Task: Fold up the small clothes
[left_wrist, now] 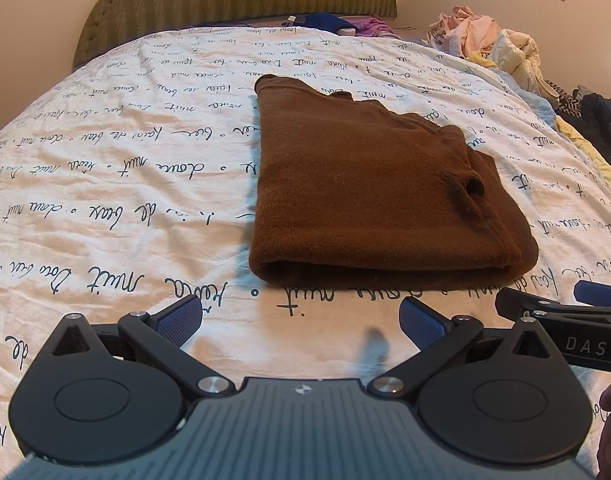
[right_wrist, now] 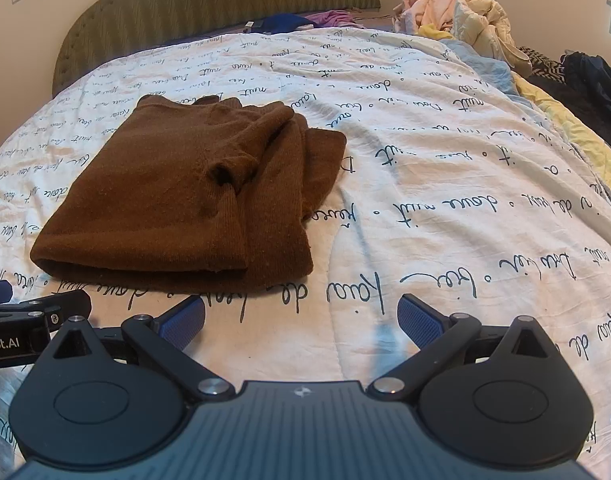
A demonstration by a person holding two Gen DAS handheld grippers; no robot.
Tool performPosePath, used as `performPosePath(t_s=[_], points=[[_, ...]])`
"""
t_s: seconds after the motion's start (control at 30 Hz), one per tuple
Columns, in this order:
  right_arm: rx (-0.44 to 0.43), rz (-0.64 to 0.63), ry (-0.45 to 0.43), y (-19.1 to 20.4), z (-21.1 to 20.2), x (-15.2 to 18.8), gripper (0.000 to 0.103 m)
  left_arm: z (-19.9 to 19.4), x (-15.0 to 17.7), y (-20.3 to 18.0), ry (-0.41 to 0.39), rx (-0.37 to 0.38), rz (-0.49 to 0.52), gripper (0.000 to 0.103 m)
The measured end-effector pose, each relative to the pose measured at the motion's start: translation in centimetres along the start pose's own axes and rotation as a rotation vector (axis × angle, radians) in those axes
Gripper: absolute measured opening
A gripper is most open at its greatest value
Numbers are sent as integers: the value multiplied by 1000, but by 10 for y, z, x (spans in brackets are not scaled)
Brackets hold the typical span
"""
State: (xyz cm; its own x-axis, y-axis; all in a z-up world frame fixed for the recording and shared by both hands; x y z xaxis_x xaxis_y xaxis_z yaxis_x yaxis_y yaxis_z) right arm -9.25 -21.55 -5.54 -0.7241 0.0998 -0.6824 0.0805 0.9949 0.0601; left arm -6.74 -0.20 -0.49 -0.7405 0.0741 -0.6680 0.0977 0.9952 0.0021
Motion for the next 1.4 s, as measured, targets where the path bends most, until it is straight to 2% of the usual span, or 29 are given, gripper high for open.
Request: performPosePath(t_s=[0.6, 0.8, 0.9, 1.07, 1.23, 1.33, 1.4], points=[[-6, 4, 1, 0, 0, 2, 103, -5, 1, -4, -15, 28, -6, 103], [-9, 5, 6, 0, 1, 3, 103, -4, 3, -6, 1, 49, -3, 103], [-11, 1, 3, 1, 0, 4, 103, -1, 2, -4, 12, 36, -18, 103], [-14, 1, 5, 1, 0, 4, 103, -3, -1, 1, -8, 10, -26, 103], [-22, -5, 8, 3, 0, 4, 103, -6, -3, -4, -29, -9, 34, 103], [-30, -12, 9, 5, -1, 4, 103, -12, -5, -4, -63, 4, 31, 103], [-35, -16, 7, 6, -2, 4, 103, -12, -7, -2, -58, 16, 19, 103]])
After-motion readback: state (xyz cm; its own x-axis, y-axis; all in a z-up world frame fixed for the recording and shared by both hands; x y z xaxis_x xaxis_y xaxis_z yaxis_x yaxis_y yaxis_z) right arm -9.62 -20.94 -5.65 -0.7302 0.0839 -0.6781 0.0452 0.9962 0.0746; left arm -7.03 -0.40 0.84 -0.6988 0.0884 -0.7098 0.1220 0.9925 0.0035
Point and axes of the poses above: each gripper's, at about its wrist camera, not at the fingertips, and z roughly the way its jaws point, y to its left, x to its underside, the point moved 6 cm from there along z, roughly the way its jaws point, and after that the axes turned 3 degrees about -x, right-handed, at the moved point
